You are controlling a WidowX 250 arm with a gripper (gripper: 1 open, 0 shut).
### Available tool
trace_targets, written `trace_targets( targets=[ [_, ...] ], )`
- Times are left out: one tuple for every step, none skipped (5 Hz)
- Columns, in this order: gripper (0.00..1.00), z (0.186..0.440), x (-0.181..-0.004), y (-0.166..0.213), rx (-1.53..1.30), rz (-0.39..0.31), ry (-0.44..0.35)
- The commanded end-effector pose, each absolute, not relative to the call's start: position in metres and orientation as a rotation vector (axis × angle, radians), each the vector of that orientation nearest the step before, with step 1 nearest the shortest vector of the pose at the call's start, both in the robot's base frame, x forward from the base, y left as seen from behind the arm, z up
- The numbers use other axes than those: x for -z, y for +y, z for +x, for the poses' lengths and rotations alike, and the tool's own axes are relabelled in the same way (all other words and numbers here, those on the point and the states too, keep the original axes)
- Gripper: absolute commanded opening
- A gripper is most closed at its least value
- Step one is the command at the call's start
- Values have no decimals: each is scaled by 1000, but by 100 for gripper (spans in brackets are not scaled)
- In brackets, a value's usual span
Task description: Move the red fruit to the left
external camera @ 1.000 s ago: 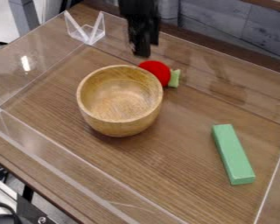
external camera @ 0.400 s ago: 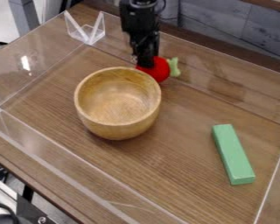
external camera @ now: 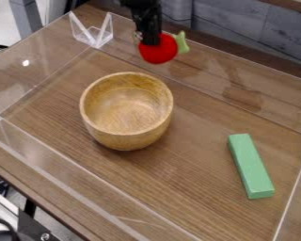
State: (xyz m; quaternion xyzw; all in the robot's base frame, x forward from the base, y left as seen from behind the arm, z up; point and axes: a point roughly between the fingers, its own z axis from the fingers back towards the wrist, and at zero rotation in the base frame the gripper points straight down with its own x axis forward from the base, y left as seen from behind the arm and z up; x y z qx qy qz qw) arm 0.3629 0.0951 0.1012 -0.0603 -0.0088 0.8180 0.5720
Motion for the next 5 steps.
trace_targets(
  targets=[
    [0,367,-138,120,-2002,-205,-117],
    [0,364,-127,132,-2058,-180,-119],
    [0,365,-110,138,-2052,-154,-116],
    [0,366,-95,140,-2038,-132,-118],
    [0,352,-79,146,-2106,-112,-119]
  ],
)
